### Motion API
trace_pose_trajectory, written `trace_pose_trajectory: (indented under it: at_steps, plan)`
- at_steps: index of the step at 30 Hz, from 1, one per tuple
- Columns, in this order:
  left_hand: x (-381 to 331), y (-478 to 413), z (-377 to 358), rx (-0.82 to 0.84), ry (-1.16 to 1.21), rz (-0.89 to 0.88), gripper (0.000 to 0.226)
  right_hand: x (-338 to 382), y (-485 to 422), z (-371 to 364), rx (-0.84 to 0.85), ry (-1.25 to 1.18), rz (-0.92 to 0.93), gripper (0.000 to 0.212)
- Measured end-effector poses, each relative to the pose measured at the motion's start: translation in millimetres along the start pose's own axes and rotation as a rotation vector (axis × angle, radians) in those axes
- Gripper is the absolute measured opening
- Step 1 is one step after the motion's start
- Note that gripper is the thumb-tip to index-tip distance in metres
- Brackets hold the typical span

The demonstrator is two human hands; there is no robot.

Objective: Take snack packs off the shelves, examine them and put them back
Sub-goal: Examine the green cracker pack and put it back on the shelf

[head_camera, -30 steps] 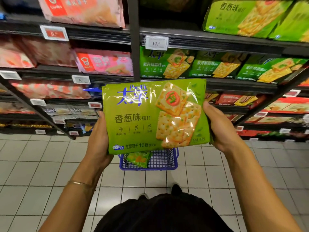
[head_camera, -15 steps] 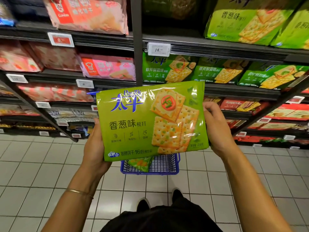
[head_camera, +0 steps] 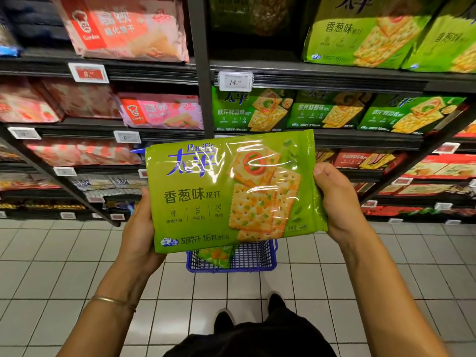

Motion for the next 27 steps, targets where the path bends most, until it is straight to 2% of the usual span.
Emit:
trace_pose_trajectory:
  at_steps: [2, 5, 9, 13, 17, 19, 23, 27]
  plan:
    - [-2, 1, 1, -0.002, 0.013, -0.010, 0.056, -5, 3, -6, 0.032, -0.097, -0.040, 0.024]
    - [-2, 4, 1, 0.011, 0.024, -0.014, 0.055, -4, 10, -21, 0.184, -0.272, -0.111, 0.037]
    - [-5, 5, 4, 0.002, -0.007, -0.030, 0.046, -7, 19, -37, 0.324, -0.268, -0.208, 0.038]
    - [-10, 6, 3, -0.007, -0.008, -0.033, 0.048, -3, 22, -39, 0.332, -0.291, -0.176, 0.046]
    - [-10, 10, -3, 0.082, 0.010, 0.012, 0.064, 0, 22, -36, 0.319, -0.133, -0.101, 0.039]
    - [-11, 12, -5, 0.130, 0.020, 0.005, 0.068, 0, 22, -34, 0.318, -0.116, -0.083, 0.042]
    - [-14, 16, -1, 0.186, -0.058, -0.066, 0.042, 2, 26, -36, 0.351, -0.134, -0.059, 0.036]
    - [-15, 17, 0, 0.206, -0.169, -0.117, 0.047, 4, 28, -37, 0.355, -0.133, -0.049, 0.041]
Point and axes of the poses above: each hand's wrist, its own y-axis away from the middle knuckle, its own z-axis out of the back of the hand, x = y × z, the point moved 8 cm from there along -y, towards the middle knuckle, and after that the axes turned 3 degrees about y, right-handed, at the moved point
